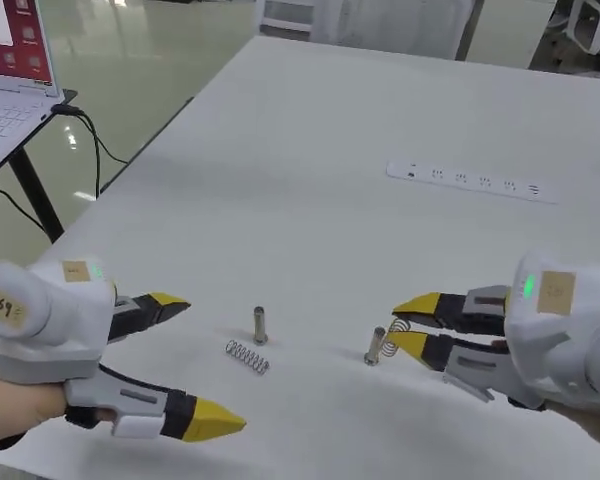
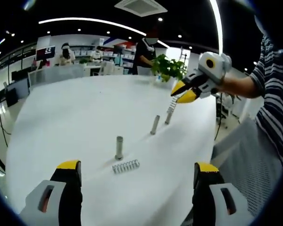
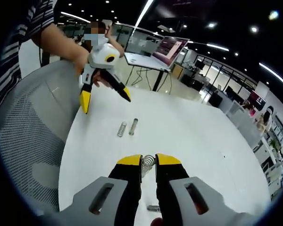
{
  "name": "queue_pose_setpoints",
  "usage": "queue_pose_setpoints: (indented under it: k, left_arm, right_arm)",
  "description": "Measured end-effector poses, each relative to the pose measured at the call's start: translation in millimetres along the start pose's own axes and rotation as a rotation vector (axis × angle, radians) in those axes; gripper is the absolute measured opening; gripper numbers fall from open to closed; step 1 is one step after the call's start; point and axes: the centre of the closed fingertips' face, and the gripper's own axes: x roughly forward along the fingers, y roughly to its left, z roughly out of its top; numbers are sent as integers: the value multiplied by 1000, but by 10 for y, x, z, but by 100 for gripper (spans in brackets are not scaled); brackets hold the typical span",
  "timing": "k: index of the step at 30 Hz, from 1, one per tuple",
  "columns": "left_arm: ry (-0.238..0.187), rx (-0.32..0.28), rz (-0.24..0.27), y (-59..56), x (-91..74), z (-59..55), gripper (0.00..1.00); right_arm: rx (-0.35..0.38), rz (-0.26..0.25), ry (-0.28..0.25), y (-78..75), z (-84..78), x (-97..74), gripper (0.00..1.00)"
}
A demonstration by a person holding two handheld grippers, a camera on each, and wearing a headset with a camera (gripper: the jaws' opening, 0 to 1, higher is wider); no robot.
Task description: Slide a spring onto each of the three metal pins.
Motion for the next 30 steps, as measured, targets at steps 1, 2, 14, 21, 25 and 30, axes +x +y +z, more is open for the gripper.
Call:
queue_pose_setpoints:
  k: [1, 2, 14, 21, 25, 30]
  left_arm:
    - [-9, -8, 4, 10, -7, 16, 96]
    - [-18, -13, 6, 19, -15, 33, 96]
    - [-27, 3, 11, 33, -36, 134, 98]
    - [-28, 7, 13, 65, -49, 146, 97]
    - [-27, 3, 17, 79, -72, 138, 97]
    - [-24, 1, 23, 96, -86, 132, 97]
  right_arm:
    - [18, -8, -4, -31, 1, 1, 8]
    - [37, -12, -5, -63, -6, 5, 8]
    - [107, -42, -12, -207, -26, 83, 8]
    - [110, -25, -3, -170, -48, 138, 8]
    - [113, -22, -1, -171, -51, 173, 8]
    - [108, -13, 5, -158, -66, 227, 8]
